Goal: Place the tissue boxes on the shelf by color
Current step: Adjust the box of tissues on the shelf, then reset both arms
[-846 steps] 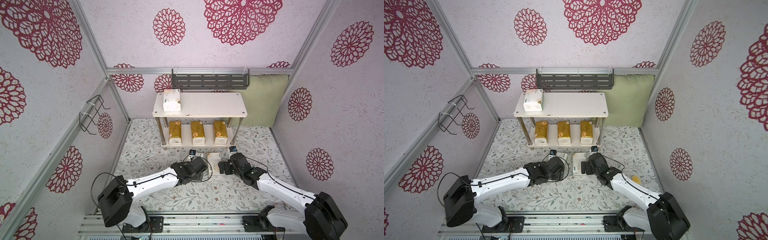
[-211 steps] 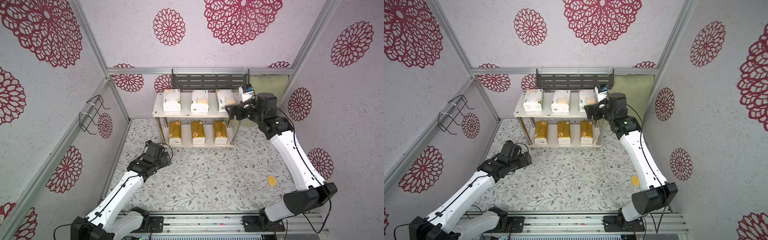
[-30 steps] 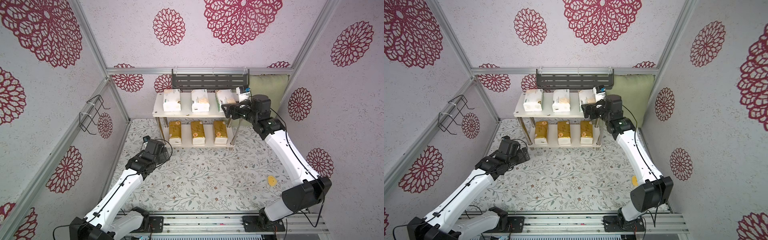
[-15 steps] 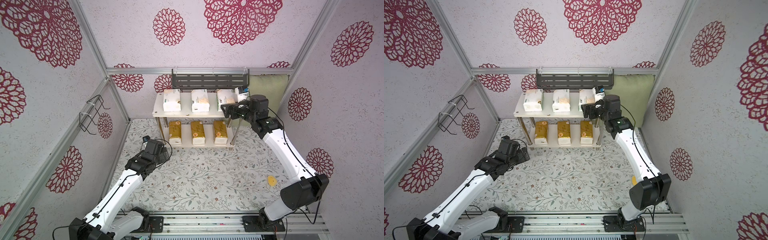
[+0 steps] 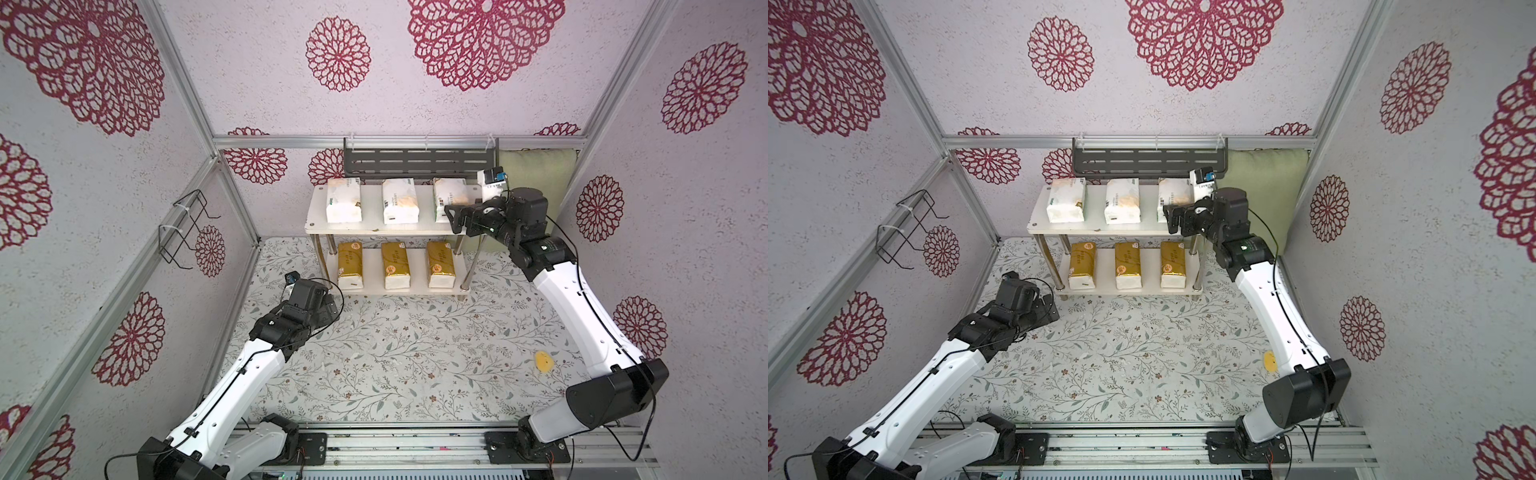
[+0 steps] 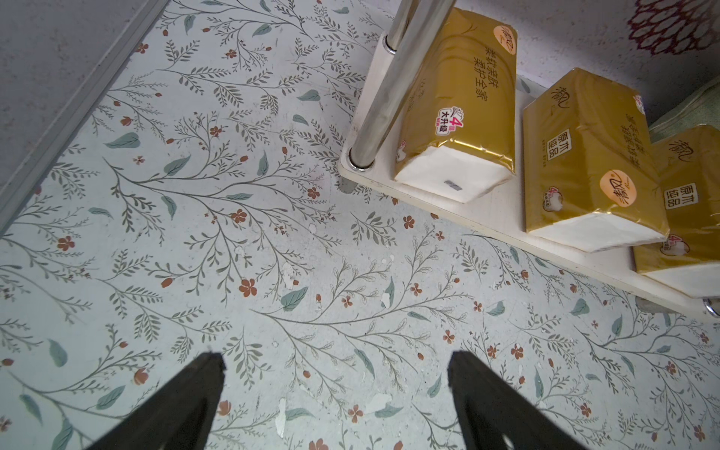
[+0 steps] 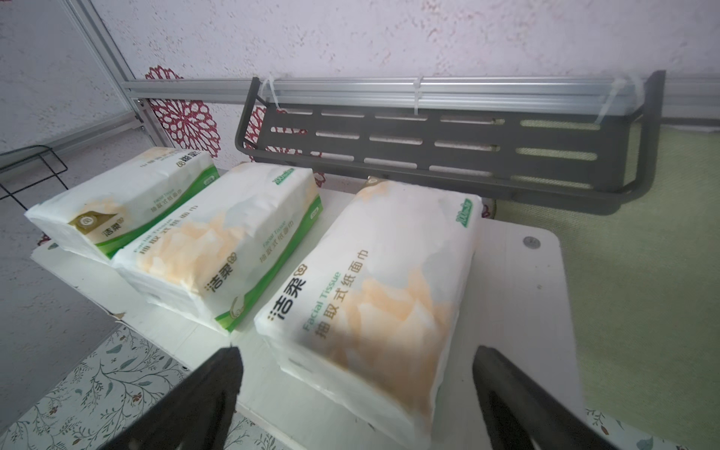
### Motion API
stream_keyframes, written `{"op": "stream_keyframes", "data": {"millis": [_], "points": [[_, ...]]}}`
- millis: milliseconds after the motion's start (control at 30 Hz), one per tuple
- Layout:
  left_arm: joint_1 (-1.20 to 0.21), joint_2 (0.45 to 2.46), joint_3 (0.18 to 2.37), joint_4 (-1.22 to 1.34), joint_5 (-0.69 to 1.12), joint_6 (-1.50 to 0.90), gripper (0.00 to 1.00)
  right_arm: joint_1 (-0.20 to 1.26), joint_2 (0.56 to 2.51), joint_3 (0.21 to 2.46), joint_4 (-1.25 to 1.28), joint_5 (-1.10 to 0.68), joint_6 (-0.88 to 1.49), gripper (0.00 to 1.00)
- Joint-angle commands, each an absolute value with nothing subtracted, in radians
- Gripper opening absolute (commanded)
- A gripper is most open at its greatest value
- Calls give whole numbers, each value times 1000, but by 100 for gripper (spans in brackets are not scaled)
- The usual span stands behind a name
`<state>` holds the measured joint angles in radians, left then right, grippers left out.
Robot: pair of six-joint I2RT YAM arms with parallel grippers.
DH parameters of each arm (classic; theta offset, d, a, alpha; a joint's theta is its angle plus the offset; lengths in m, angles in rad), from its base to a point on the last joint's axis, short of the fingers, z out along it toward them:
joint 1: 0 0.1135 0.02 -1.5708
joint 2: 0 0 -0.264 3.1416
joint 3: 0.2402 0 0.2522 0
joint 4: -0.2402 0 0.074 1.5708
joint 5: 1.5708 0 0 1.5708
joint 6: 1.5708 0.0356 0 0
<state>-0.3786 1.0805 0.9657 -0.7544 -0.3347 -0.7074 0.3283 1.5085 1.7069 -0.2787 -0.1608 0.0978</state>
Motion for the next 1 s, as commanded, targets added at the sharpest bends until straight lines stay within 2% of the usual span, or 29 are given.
{"op": "stream_keyframes", "data": {"millis": [0,400,633,833,967], "points": [[-370,1063,969,-770,-370,-698,98,334,1441,1723,-232,-143,88,99],[-254,1069,1026,-764,-424,-668,97,272,1298,1554,-212,72,45,99],[-147,1098,1039,-725,-474,-681,97,170,1239,1416,-193,88,65,99],[-97,1155,963,-530,-659,-620,97,115,1214,1153,-7,90,97,99],[-79,1192,851,-276,-765,-451,97,113,1198,904,222,151,93,99]]}}
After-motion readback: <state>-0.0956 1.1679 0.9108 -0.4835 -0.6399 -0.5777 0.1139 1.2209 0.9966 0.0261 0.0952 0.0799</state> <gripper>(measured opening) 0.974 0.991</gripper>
